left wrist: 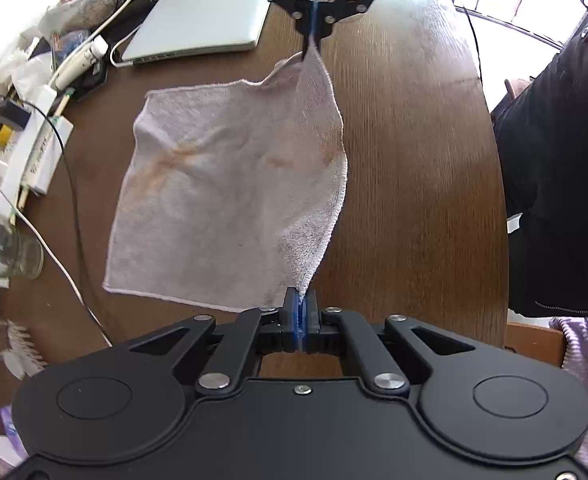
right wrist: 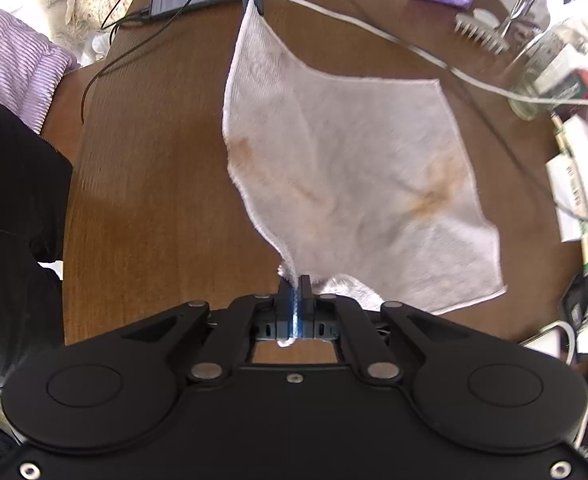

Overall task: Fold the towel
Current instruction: 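Lower the stretched towel flat onto the desk with both grippers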

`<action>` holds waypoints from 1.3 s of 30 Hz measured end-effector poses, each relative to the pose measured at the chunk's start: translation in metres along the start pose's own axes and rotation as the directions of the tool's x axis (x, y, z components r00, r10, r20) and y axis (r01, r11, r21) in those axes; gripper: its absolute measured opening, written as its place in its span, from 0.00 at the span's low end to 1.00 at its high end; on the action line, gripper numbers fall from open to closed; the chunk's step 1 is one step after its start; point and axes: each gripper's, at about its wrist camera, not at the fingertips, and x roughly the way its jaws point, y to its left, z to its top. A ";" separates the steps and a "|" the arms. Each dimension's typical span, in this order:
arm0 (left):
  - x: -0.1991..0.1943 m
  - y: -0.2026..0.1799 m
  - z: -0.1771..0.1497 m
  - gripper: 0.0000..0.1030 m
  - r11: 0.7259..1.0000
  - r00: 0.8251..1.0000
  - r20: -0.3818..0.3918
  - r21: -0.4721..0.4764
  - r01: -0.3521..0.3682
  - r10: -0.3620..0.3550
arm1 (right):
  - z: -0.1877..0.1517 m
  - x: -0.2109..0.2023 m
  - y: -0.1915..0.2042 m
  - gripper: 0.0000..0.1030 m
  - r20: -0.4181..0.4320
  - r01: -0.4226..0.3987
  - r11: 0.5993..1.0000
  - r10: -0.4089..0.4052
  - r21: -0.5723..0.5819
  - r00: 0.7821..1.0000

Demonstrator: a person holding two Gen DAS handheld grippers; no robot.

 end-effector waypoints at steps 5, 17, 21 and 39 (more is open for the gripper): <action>0.016 -0.008 -0.010 0.01 0.999 1.000 0.000 -0.031 0.018 -0.018 | -0.017 0.018 0.012 0.01 -0.034 -0.028 0.999 0.029 0.036 0.999; 0.073 -0.030 -0.025 0.01 0.997 0.998 -0.034 -0.058 0.059 -0.061 | -0.040 0.055 0.033 0.02 -0.038 -0.071 0.991 0.076 0.117 0.996; 0.080 -0.026 -0.027 0.01 0.996 0.997 -0.045 -0.054 0.066 -0.068 | -0.042 0.058 0.037 0.02 -0.039 -0.077 0.991 0.082 0.109 0.996; 0.080 -0.020 -0.034 0.05 0.997 0.987 -0.143 -0.001 0.076 -0.076 | -0.051 0.048 0.051 0.30 -0.073 -0.134 0.989 0.138 0.063 0.988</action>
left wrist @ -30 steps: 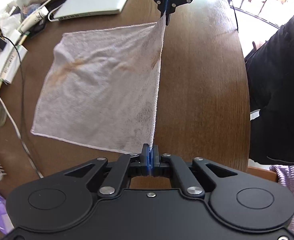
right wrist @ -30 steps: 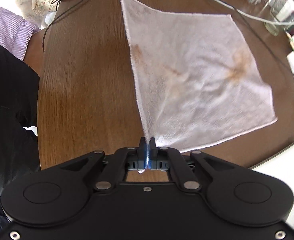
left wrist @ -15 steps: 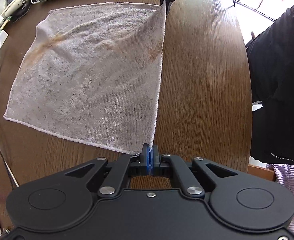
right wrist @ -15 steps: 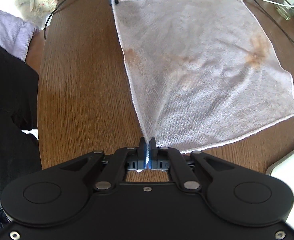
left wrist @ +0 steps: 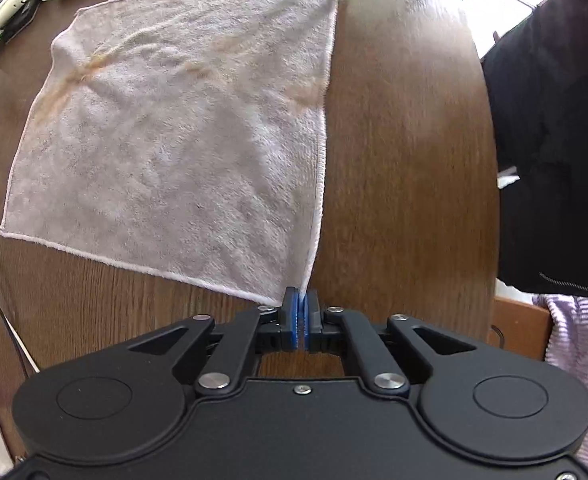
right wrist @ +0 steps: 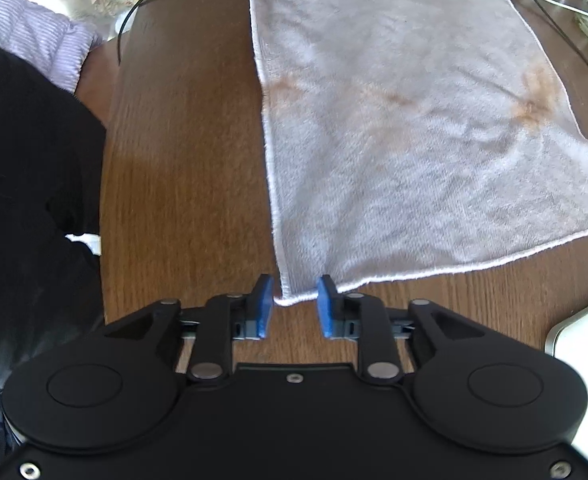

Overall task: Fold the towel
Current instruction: 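Lower the stretched towel flat onto the desk with both grippers, then open both grippers and move them to the towel's middle edge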

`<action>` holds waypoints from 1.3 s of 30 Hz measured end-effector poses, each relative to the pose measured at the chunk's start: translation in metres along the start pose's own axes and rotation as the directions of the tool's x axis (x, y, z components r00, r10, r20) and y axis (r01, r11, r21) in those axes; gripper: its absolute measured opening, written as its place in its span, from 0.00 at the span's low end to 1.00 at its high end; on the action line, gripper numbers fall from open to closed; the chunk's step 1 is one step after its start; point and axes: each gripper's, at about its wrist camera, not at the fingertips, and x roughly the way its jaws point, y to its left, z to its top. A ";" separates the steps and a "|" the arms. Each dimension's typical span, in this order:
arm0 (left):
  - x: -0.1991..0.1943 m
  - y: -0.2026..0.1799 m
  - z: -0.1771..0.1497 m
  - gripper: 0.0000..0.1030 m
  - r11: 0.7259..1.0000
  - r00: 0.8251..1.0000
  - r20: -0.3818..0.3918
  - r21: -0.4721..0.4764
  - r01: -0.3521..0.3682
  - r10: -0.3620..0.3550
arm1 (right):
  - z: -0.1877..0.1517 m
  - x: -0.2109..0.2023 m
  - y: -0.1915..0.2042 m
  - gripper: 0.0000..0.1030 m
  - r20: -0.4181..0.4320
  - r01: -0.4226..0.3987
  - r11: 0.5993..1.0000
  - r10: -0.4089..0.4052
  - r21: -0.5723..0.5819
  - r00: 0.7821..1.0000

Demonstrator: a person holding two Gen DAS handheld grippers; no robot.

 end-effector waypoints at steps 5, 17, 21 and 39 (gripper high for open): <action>-0.003 -0.002 -0.004 0.29 1.000 1.000 -0.006 -0.016 -0.012 0.011 | -0.004 -0.012 0.007 0.30 0.021 -0.010 0.999 0.009 0.033 1.000; -0.019 -0.028 -0.006 0.56 0.977 0.972 0.099 -0.044 -0.208 0.212 | -0.010 -0.026 0.054 0.61 0.145 0.236 0.970 -0.243 0.067 0.959; -0.009 -0.045 -0.005 0.56 0.971 0.969 0.074 0.030 -0.238 0.235 | -0.010 -0.018 0.072 0.71 0.172 0.286 0.958 -0.288 0.035 0.942; 0.010 -0.051 -0.005 0.55 0.970 0.971 0.097 0.086 -0.229 0.220 | -0.006 0.007 0.081 0.51 0.129 0.344 0.938 -0.337 -0.035 0.933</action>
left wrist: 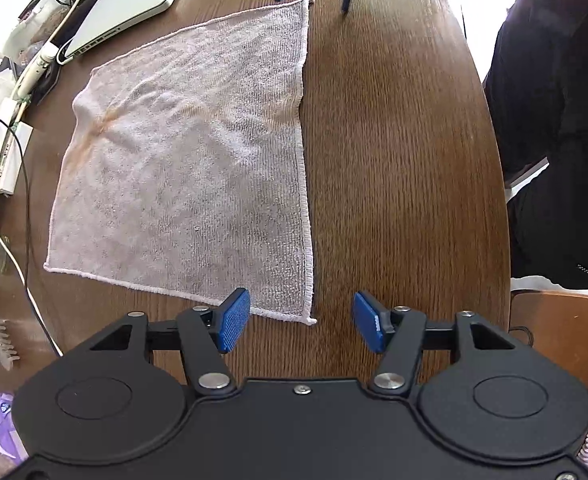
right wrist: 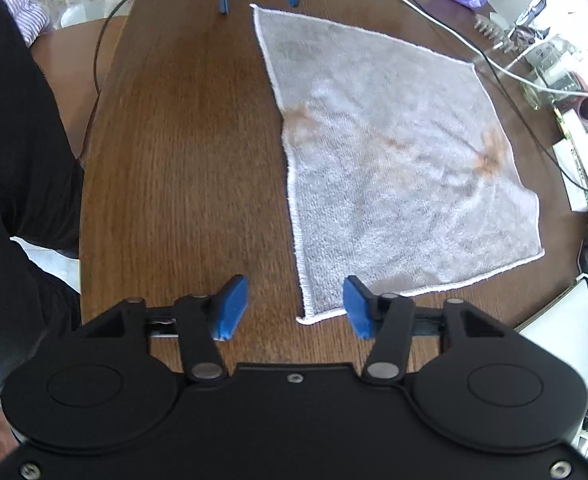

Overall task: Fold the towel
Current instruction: 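Open both grippers and move them to the towel's middle edge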

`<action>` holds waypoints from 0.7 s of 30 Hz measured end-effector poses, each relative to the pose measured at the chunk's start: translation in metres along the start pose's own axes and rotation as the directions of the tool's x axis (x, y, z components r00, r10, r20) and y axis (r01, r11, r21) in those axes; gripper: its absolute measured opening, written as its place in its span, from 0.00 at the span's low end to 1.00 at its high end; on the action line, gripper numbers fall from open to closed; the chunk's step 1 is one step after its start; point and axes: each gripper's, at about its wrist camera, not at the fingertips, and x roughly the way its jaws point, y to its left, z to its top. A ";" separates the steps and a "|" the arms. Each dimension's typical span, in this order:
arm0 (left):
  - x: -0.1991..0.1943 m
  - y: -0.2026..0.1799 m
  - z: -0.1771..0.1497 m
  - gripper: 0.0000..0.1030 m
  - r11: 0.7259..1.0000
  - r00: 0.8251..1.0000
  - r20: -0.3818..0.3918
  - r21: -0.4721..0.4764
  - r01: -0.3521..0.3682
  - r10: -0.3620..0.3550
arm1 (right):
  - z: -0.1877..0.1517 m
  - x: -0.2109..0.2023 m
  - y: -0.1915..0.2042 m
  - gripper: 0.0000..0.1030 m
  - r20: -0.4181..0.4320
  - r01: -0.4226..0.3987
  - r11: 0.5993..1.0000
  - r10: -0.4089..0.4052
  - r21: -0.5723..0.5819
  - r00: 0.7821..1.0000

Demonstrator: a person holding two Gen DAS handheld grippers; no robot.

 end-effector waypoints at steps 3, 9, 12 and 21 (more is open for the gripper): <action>0.001 0.005 0.000 0.53 1.000 1.000 -0.002 -0.006 0.016 -0.016 | 0.001 0.002 -0.005 0.51 0.001 -0.002 1.000 0.002 0.005 1.000; 0.005 0.017 0.003 0.45 0.997 0.997 -0.009 -0.017 0.072 -0.072 | 0.003 0.006 -0.019 0.51 -0.003 -0.051 0.999 0.051 0.009 0.999; 0.008 0.027 0.005 0.41 0.992 0.993 -0.012 -0.032 0.118 -0.119 | 0.003 0.009 -0.029 0.51 -0.010 -0.102 0.994 0.102 0.027 0.995; 0.015 0.042 0.007 0.26 0.974 0.975 -0.019 -0.055 0.220 -0.221 | 0.005 0.015 -0.045 0.42 -0.027 -0.224 0.973 0.225 0.047 0.974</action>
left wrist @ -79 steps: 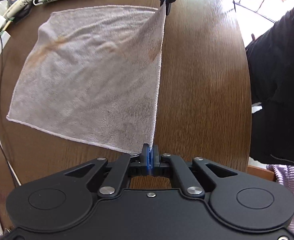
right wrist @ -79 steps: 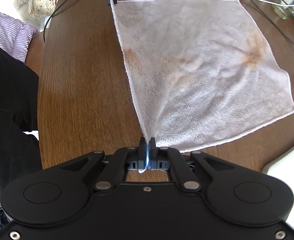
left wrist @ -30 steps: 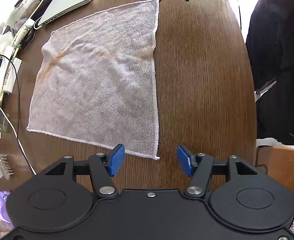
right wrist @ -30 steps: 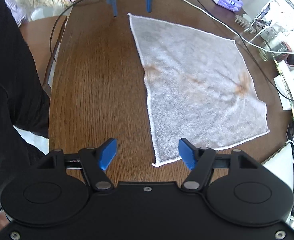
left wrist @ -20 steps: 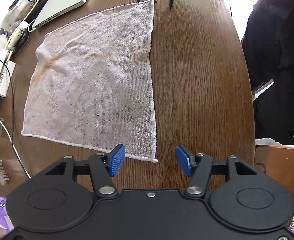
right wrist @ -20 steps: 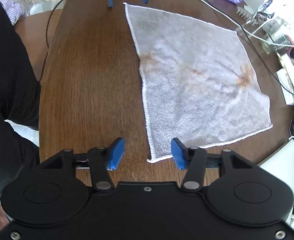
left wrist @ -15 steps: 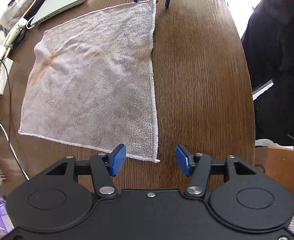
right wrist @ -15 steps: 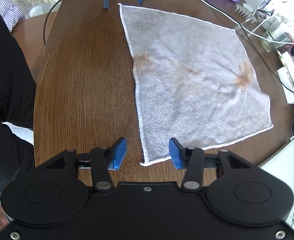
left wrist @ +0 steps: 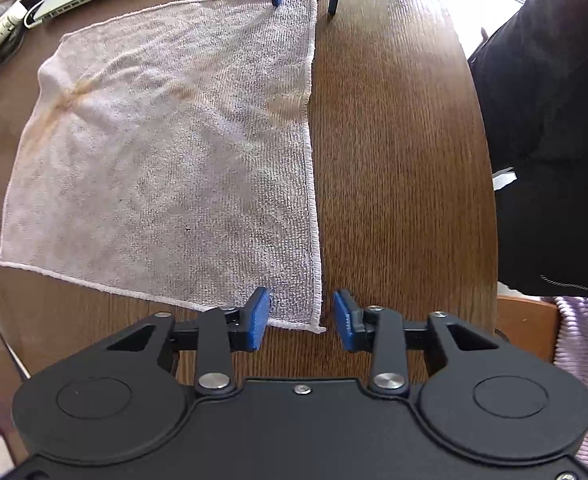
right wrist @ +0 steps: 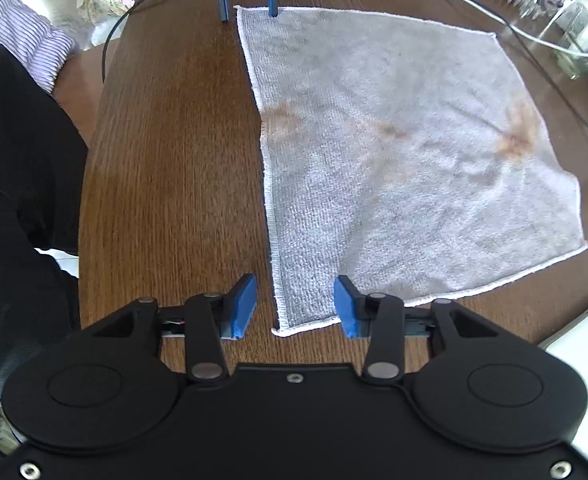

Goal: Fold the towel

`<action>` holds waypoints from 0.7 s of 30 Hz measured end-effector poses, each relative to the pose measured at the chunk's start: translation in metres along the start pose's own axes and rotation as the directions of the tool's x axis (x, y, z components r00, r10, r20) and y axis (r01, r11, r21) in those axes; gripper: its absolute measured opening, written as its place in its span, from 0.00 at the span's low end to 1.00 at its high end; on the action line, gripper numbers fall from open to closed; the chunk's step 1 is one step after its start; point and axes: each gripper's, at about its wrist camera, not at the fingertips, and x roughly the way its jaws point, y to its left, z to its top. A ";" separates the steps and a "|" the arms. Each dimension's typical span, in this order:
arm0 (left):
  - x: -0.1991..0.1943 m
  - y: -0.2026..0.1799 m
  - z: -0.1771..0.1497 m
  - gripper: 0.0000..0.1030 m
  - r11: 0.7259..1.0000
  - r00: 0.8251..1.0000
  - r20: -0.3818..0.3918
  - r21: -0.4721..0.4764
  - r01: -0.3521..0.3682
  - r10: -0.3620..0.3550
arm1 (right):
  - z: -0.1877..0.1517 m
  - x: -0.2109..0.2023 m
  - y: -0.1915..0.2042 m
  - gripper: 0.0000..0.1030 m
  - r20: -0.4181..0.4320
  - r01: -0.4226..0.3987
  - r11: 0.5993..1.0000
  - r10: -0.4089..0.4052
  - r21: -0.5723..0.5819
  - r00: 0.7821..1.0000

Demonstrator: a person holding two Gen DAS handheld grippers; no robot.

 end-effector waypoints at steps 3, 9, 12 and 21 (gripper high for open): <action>0.000 0.006 0.001 0.16 1.000 1.000 -0.003 -0.002 0.006 -0.006 | 0.001 0.001 -0.001 0.41 -0.006 -0.017 1.000 0.017 -0.006 1.000; -0.001 0.010 0.002 0.09 0.999 0.999 -0.010 -0.009 0.037 -0.037 | 0.001 0.000 -0.009 0.21 -0.021 -0.039 0.999 0.039 -0.004 0.999; 0.000 0.010 0.001 0.07 0.999 0.999 -0.006 -0.020 0.048 -0.048 | 0.002 0.000 -0.013 0.13 -0.030 -0.044 0.999 0.043 -0.010 0.999; -0.001 0.009 -0.005 0.03 0.994 0.998 0.042 -0.102 0.039 -0.035 | -0.001 0.000 -0.002 0.13 -0.025 0.015 0.999 -0.016 -0.039 1.000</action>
